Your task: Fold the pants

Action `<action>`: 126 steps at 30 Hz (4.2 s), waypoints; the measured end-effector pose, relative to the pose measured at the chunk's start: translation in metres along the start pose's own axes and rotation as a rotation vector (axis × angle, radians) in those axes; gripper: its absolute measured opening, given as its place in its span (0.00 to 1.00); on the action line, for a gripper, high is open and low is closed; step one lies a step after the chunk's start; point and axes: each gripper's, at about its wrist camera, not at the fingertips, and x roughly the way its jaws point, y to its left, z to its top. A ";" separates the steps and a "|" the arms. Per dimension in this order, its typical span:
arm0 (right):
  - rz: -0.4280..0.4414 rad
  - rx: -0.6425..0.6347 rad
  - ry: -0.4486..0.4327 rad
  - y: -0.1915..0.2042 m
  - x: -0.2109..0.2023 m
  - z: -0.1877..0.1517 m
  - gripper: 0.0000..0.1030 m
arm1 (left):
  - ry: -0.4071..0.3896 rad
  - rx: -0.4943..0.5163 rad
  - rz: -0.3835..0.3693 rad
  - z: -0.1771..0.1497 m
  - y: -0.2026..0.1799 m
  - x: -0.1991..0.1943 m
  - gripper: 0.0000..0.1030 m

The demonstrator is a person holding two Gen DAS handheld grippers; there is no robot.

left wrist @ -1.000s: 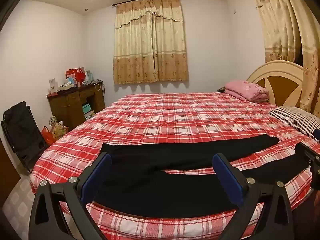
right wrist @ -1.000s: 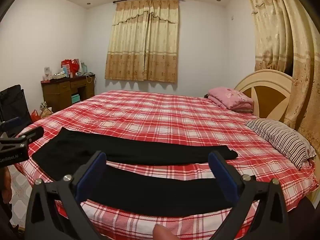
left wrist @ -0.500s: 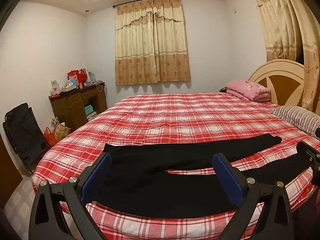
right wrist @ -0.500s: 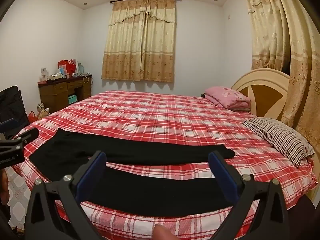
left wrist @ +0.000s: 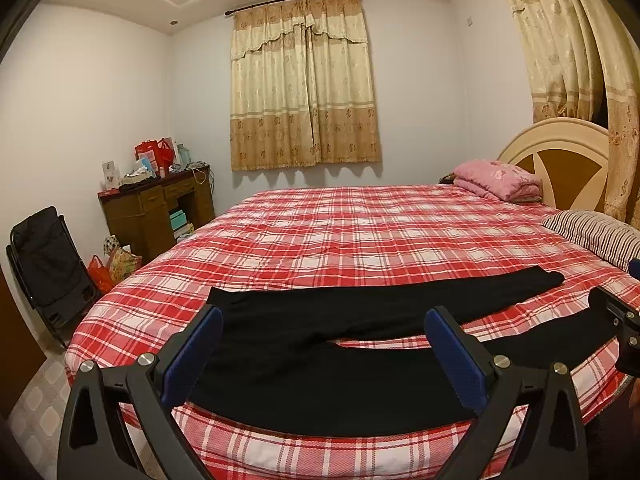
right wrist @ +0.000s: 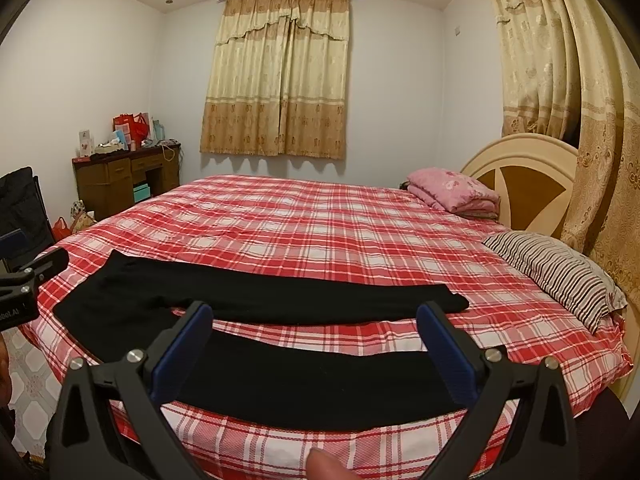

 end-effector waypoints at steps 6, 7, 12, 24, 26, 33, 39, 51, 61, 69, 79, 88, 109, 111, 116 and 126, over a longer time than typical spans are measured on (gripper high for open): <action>0.000 -0.001 0.003 -0.001 0.001 -0.001 1.00 | 0.002 -0.001 0.001 -0.001 0.001 0.000 0.99; 0.000 -0.002 0.003 -0.001 0.001 -0.001 1.00 | 0.002 -0.001 -0.001 -0.001 0.002 0.000 0.99; -0.001 -0.002 0.004 -0.002 0.001 -0.002 1.00 | 0.005 0.000 0.000 -0.001 0.001 0.000 0.99; 0.001 -0.006 0.013 -0.004 0.002 -0.004 1.00 | 0.015 -0.003 0.002 -0.003 0.003 0.004 0.99; 0.001 -0.005 0.015 -0.004 0.003 -0.004 1.00 | 0.015 -0.003 0.001 -0.003 0.004 0.005 0.99; -0.001 -0.007 0.018 -0.002 0.003 -0.004 1.00 | 0.014 -0.004 0.001 -0.003 0.003 0.005 0.99; -0.002 -0.008 0.019 -0.002 0.003 -0.005 1.00 | 0.016 -0.004 -0.001 -0.003 0.004 0.005 0.99; -0.003 -0.015 0.027 0.001 0.005 -0.007 1.00 | 0.018 -0.003 0.000 -0.006 0.004 0.006 0.99; -0.005 -0.018 0.034 0.004 0.008 -0.008 1.00 | 0.028 0.000 0.001 -0.009 0.005 0.009 0.99; -0.013 -0.024 0.064 0.004 0.018 -0.013 1.00 | 0.090 0.013 0.017 -0.023 0.006 0.042 0.99; -0.015 -0.008 0.129 -0.005 0.051 -0.032 1.00 | 0.185 0.041 0.118 -0.035 0.037 0.121 0.99; -0.033 -0.008 0.253 -0.011 0.097 -0.059 1.00 | 0.244 0.102 0.136 -0.024 0.096 0.206 0.99; -0.044 0.121 0.364 -0.055 0.151 -0.085 0.97 | 0.581 -0.057 0.029 -0.029 0.230 0.414 0.36; -0.032 0.144 0.374 -0.065 0.155 -0.080 0.92 | 0.569 -0.081 0.003 -0.032 0.235 0.415 0.30; -0.084 0.223 0.363 -0.126 0.172 -0.052 0.78 | 0.543 -0.144 -0.050 -0.038 0.244 0.413 0.22; -0.238 0.271 0.446 -0.248 0.265 -0.008 0.56 | 0.507 -0.091 0.008 -0.042 0.234 0.415 0.22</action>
